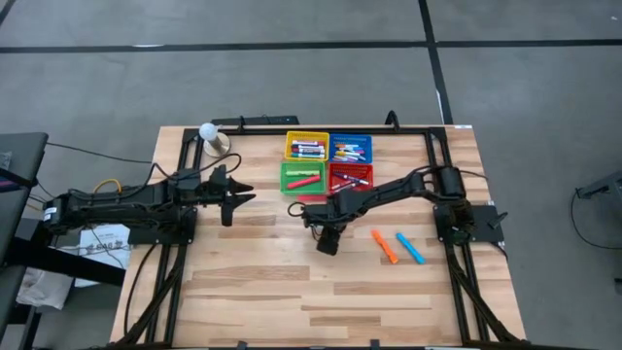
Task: Pick & Place Markers
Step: Put the top large blue highlighter pen into the green bin
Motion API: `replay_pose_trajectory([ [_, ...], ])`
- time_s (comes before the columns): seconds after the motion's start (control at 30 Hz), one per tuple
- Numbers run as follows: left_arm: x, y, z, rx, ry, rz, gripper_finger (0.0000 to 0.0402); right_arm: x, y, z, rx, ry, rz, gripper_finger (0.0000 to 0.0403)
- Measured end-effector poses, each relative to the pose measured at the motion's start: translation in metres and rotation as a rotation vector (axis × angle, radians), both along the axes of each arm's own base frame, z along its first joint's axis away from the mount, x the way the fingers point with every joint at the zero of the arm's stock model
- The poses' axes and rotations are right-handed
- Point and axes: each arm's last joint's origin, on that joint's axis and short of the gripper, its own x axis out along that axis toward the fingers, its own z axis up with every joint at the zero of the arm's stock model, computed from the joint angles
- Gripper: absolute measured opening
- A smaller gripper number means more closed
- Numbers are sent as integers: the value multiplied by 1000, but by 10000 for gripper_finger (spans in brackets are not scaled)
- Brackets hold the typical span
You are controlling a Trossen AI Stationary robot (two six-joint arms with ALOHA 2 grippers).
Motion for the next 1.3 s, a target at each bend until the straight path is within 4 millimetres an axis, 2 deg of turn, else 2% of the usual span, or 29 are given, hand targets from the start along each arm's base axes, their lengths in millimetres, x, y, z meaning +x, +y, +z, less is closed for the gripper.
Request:
replay_pose_trajectory([
  [0.27,1,0,-1,-1,9,0,117,-22,11,44,6,1,223,123],
  [0.37,1,0,-1,2,12,-1,117,-23,12,51,-57,-22,341,123],
  [0.47,1,0,-1,3,12,-1,117,-20,3,45,-93,-5,404,123],
  [0.57,1,0,-1,3,12,-1,117,-17,-10,29,-103,46,436,123],
  [0.83,1,0,-1,-2,11,0,117,-18,-39,-2,-58,195,425,123],
  [1.3,1,2,-1,15,14,67,117,-17,-41,-7,-21,194,447,113],
])
